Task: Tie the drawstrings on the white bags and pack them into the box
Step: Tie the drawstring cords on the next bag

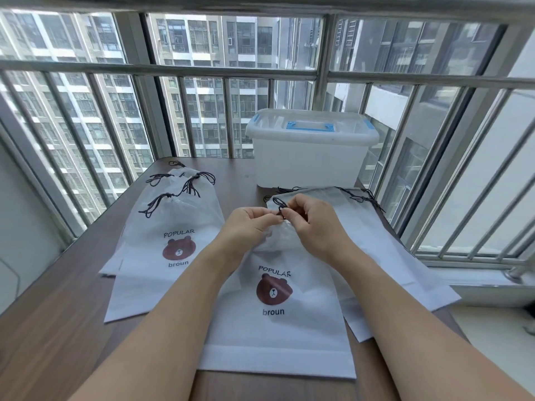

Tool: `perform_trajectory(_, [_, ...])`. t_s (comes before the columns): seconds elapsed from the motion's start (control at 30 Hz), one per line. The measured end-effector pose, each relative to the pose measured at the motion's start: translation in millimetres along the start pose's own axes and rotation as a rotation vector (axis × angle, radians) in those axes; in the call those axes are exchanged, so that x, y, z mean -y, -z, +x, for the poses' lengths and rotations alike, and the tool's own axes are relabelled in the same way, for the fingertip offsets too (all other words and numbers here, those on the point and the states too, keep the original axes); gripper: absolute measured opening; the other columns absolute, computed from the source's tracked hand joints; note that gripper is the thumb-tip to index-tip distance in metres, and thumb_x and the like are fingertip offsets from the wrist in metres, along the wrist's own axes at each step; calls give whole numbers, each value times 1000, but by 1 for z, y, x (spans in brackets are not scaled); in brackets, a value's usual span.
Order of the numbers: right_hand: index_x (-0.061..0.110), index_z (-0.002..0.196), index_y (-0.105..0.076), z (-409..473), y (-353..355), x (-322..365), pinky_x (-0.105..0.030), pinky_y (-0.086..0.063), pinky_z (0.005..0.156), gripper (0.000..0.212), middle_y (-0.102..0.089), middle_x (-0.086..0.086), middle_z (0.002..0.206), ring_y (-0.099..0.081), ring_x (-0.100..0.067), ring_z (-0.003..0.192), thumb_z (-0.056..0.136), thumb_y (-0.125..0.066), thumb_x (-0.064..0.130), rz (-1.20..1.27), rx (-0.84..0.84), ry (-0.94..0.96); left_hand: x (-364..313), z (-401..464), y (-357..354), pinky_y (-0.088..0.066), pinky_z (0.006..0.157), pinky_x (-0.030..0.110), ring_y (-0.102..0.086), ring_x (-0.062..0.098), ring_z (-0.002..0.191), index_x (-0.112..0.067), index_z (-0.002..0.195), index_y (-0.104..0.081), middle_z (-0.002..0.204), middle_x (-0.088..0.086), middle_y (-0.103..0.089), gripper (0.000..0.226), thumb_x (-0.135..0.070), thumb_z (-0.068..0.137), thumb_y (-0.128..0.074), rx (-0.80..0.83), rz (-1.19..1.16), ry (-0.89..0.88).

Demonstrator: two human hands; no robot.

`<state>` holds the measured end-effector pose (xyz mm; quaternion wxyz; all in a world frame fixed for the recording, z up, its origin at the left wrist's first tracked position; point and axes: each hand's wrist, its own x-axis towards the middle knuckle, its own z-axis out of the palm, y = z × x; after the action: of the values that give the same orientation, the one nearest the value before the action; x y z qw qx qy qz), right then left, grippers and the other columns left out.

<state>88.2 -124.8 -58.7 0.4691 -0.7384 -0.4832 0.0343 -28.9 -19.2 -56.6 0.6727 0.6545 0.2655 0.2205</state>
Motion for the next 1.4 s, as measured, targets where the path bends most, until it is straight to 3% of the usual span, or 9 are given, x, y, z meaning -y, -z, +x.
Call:
perform_trajectory(0.1, [9, 80, -63, 0, 0, 0, -15, -33, 50, 18, -51, 8, 59, -42, -3, 49, 97, -63, 13, 40, -7, -28, 0, 0, 0, -51, 78, 21, -63, 12, 86, -10, 93, -76, 91, 6, -74, 9, -4, 87, -71, 16, -32, 4])
perform_trajectory(0.3, [6, 83, -69, 2, -3, -6, -27, -39, 62, 18, -68, -16, 75, -48, -10, 63, 98, -63, 16, 219, 59, -148, 0, 1, 4, -56, 65, 19, -73, 13, 76, -5, 110, -64, 91, 11, -77, 37, 8, 77, -76, -2, -151, 11])
perform_trajectory(0.57, [12, 83, -68, 4, -2, -13, -25, -38, 60, 15, -61, -1, 69, -45, -8, 59, 96, -66, 19, 123, 54, -113, 1, 4, 8, -55, 73, 29, -72, 15, 74, -8, 100, -57, 92, 12, -75, 35, 8, 77, -77, -5, -168, 27])
perform_trajectory(0.73, [12, 82, -68, 5, -1, -14, -20, -35, 55, 15, -56, 5, 65, -41, -4, 54, 96, -67, 19, 126, 53, -106, 2, 3, 5, -53, 65, 20, -68, 11, 70, -12, 94, -55, 88, 9, -69, 30, 9, 82, -72, 4, -204, 19])
perform_trajectory(0.93, [12, 82, -69, 6, 3, -11, -23, -33, 58, 16, -56, 0, 69, -41, -8, 60, 97, -66, 18, 237, 83, -107, 0, 1, 8, -55, 59, 23, -67, 14, 67, -10, 111, -53, 92, 11, -67, 34, 11, 87, -63, 112, -395, 115])
perform_trajectory(1.07, [20, 81, -70, 5, 2, -11, -36, -45, 69, 21, -71, -6, 79, -57, -12, 72, 100, -62, 20, 247, 156, -106, 1, 1, 8, -55, 74, 23, -69, 17, 79, -5, 117, -54, 92, 13, -68, 48, 13, 76, -73, 151, -288, 57])
perform_trajectory(1.13, [23, 78, -68, 3, 1, -8, -24, -46, 70, 28, -72, 6, 76, -59, -3, 72, 102, -57, 14, 292, 202, -116, 2, 1, 3, -53, 81, 25, -65, 22, 86, -4, 113, -56, 95, 18, -63, 52, 8, 69, -81, 141, -208, 8])
perform_trajectory(1.3, [16, 83, -66, 1, 4, -3, -24, -43, 78, 25, -67, -4, 86, -57, -11, 82, 104, -53, 13, 422, 210, -144, 0, -1, -2, -52, 66, 16, -69, 10, 71, -7, 102, -66, 82, 4, -72, 31, -1, 76, -81, 22, -77, -140])
perform_trajectory(1.4, [16, 85, -66, 2, 8, -6, -29, -43, 80, 24, -66, -4, 87, -57, -15, 84, 105, -53, 19, 494, 190, -182, 2, 0, -3, -55, 78, 22, -72, 13, 79, -10, 92, -74, 85, 5, -77, 15, -10, 79, -81, -55, -13, -250])
